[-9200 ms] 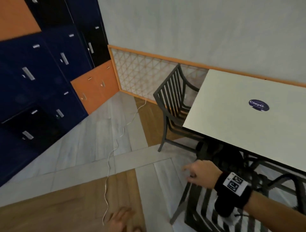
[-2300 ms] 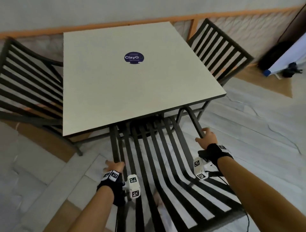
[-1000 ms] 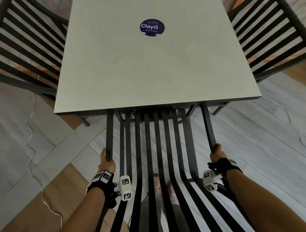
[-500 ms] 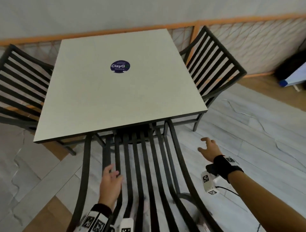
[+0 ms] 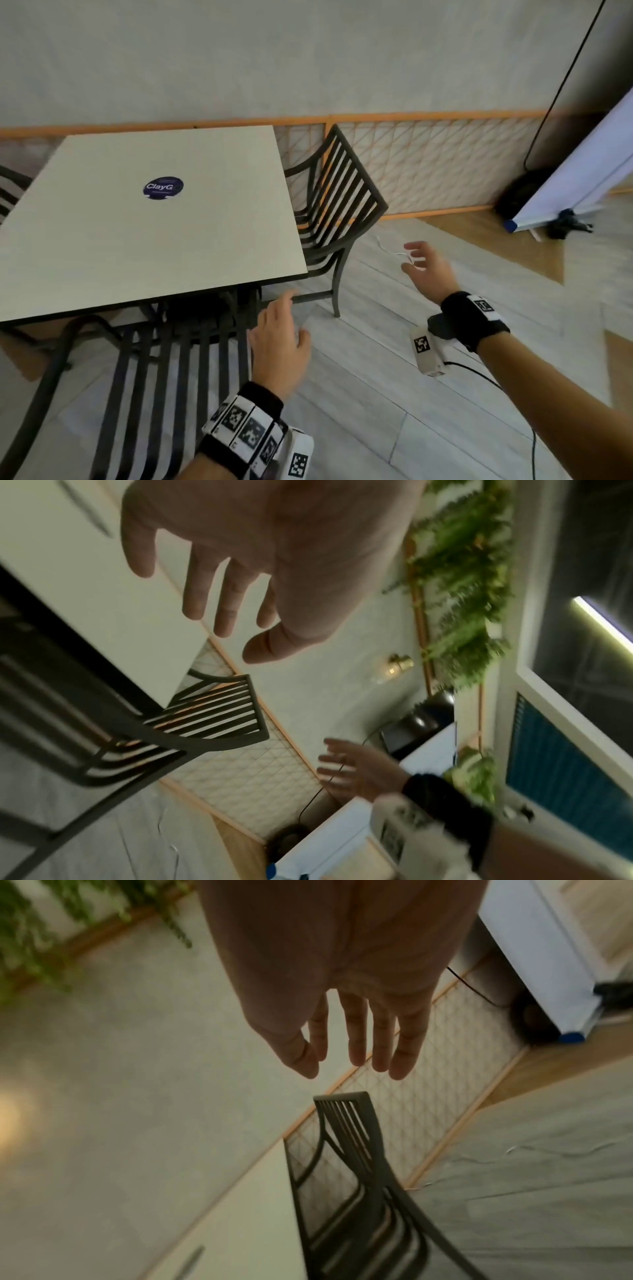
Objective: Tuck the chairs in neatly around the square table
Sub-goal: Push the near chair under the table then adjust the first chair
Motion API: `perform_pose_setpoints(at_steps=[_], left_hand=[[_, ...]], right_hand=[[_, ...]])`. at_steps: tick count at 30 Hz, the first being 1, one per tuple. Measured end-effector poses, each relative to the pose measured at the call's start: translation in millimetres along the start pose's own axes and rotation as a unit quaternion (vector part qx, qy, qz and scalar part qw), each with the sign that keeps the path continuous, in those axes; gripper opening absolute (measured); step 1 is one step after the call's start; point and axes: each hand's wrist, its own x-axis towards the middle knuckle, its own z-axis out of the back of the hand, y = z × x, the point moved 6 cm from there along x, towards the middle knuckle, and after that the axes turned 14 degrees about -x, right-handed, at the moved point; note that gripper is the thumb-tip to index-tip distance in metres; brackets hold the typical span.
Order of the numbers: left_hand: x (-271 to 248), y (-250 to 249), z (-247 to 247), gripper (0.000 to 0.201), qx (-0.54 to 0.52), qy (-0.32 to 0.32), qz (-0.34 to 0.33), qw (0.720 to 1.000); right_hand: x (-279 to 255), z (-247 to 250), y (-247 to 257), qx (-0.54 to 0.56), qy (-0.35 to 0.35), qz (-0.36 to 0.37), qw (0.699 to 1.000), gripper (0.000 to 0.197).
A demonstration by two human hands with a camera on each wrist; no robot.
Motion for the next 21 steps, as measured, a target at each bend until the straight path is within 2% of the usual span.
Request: perform_pose_setpoints(at_steps=[4, 11, 13, 15, 18, 21], left_hand=[[37.3, -21.9, -46.6, 0.064, 0.075, 0.02, -0.053, 0.996], [146.6, -21.0, -114.8, 0.064, 0.105, 0.063, -0.039, 0.992], [186.8, -7.6, -135.7, 0.063, 0.075, 0.092, -0.01, 0.993], [228.3, 15.1, -158.4, 0.061, 0.043, 0.121, 0.046, 0.991], [273.6, 54.8, -189.1, 0.06, 0.068, 0.144, 0.12, 0.98], [302.4, 82.5, -218.6, 0.059, 0.091, 0.184, 0.134, 0.97]], right_hand=[[35.8, 24.0, 20.4, 0.042, 0.006, 0.019, 0.999, 0.038], [128.2, 18.0, 58.2, -0.019, 0.056, 0.092, 0.994, 0.044], [167.6, 8.9, 56.5, -0.046, 0.066, 0.087, 0.993, 0.047], [209.8, -1.3, 51.1, -0.045, 0.081, 0.068, 0.993, 0.049], [268.8, -18.0, 35.0, -0.05, 0.078, 0.021, 0.996, 0.048], [314.6, -43.0, 22.6, -0.067, 0.078, 0.009, 0.995, 0.053]])
